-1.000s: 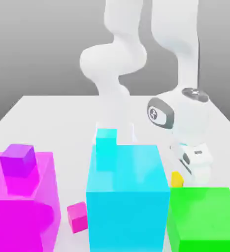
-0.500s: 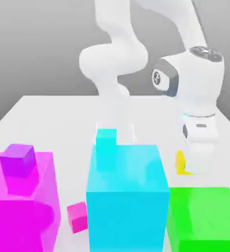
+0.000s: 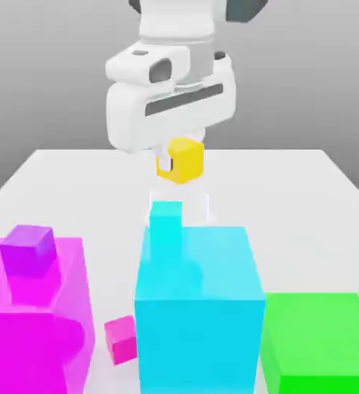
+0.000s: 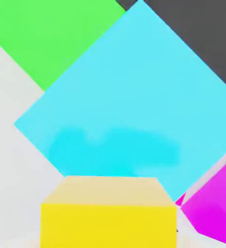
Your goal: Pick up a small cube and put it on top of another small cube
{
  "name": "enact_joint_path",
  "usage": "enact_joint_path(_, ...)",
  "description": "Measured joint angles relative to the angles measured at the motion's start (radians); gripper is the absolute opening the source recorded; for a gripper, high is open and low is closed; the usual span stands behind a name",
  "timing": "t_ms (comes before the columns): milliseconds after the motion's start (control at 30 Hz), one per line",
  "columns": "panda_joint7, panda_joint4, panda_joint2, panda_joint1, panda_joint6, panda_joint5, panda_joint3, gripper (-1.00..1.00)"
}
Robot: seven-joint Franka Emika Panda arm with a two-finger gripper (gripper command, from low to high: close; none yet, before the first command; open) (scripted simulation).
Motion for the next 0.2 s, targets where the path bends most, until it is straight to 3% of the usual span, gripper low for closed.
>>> enact_joint_path(67, 0.001, -0.049, 0.028, -0.006, 0.078, -0.005, -0.006, -1.00)
enact_joint_path(100, 0.000, -0.069, 0.041, -0.008, 0.112, -0.006, -0.008, 1.00)
enact_joint_path(200, 0.000, -0.069, 0.041, -0.008, 0.112, -0.006, -0.008, 1.00)
